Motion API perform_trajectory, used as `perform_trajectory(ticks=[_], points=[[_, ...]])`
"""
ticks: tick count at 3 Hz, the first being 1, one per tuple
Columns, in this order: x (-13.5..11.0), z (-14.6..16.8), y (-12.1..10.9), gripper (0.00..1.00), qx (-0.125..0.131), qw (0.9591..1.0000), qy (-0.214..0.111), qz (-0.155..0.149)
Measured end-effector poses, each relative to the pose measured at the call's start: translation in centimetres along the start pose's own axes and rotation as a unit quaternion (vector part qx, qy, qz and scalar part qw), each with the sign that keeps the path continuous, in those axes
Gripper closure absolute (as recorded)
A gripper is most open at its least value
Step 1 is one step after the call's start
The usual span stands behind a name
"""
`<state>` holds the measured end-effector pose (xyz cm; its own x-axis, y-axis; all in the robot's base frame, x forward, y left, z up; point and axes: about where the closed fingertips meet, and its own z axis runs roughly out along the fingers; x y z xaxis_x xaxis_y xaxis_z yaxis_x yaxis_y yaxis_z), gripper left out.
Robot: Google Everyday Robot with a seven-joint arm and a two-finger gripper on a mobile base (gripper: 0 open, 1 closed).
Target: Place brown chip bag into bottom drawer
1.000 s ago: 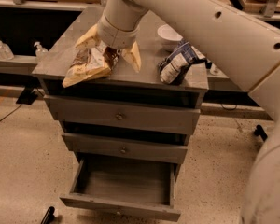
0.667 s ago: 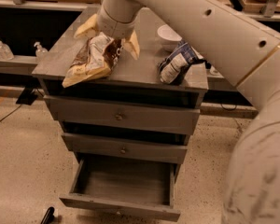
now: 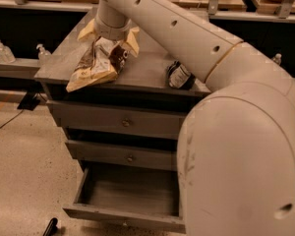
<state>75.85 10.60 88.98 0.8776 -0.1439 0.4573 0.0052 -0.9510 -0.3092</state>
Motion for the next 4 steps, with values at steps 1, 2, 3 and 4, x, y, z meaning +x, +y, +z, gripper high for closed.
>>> perform_trajectory(ticks=[1,2,3,4], points=[[-0.2,3.1,-1.2,0.18,-0.01,0.9999,-0.009,-0.007],[0.3,3.2,-2.0,0.4,0.024,0.9996,-0.012,0.014],[0.9,1.5,-2.7,0.64,0.098,0.9941,-0.022,0.042],[1.1,0.6,-2.7,0.87,0.172,0.9814,-0.04,0.074]])
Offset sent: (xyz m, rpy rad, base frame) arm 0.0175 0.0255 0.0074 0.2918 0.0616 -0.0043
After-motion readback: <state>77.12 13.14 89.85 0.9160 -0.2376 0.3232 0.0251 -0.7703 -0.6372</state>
